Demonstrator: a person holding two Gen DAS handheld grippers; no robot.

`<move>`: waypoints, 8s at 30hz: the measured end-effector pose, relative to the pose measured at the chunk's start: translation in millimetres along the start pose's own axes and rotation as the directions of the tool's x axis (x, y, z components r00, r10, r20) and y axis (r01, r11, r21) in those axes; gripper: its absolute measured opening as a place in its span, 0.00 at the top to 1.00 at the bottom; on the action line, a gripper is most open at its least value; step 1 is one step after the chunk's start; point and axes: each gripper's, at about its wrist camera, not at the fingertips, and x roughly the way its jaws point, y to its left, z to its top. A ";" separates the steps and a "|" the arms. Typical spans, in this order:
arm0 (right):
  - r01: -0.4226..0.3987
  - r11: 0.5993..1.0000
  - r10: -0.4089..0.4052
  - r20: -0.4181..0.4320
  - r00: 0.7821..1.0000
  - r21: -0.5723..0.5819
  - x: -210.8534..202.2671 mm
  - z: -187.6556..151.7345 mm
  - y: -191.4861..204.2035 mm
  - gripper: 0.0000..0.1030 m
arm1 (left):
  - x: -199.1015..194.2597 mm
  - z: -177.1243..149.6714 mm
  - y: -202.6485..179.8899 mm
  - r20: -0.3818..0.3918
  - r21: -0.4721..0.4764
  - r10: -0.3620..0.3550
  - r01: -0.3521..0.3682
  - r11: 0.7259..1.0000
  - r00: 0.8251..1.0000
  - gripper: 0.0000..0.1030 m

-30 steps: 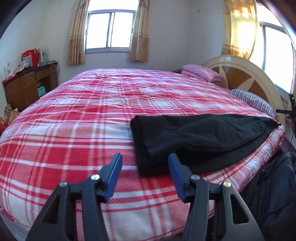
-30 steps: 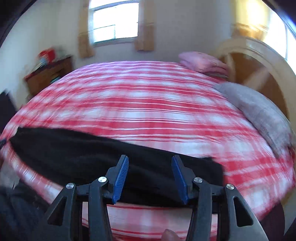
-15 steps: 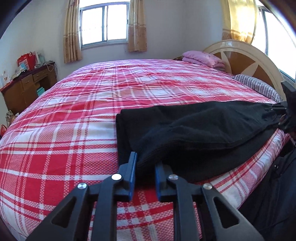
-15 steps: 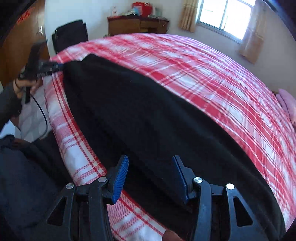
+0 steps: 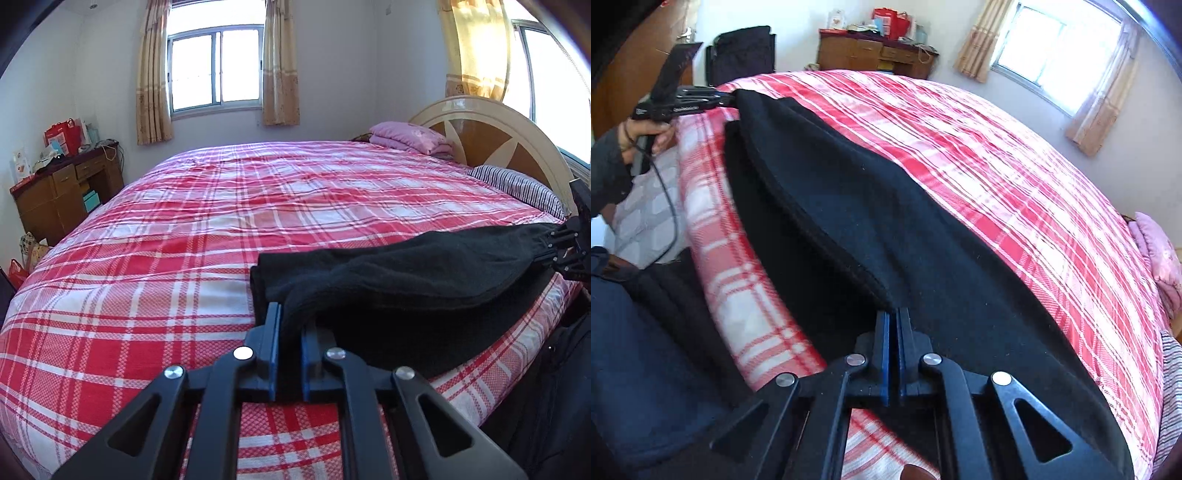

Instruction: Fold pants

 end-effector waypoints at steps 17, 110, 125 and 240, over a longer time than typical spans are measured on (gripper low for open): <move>-0.086 0.995 0.090 -0.090 0.992 0.050 24.0 -30.9 -3.6 0.72 | -4.9 -34.0 21.8 -0.081 0.026 0.032 -0.030 0.999 0.996 0.64; 0.375 0.293 -0.340 -0.271 0.900 0.879 -171.2 -295.7 -314.0 0.50 | 90.5 21.1 -372.4 -0.321 0.534 -0.410 0.521 0.666 0.854 0.77; 0.259 0.330 -0.322 -0.150 0.935 0.908 -188.9 -303.9 -275.3 0.94 | 87.8 34.4 -366.5 -0.301 0.511 -0.414 0.512 0.691 0.859 0.96; -0.364 0.657 0.412 0.090 0.907 0.660 124.6 94.4 -136.6 0.97 | 62.8 12.6 -216.8 -0.282 0.262 -0.427 0.497 0.827 0.859 0.22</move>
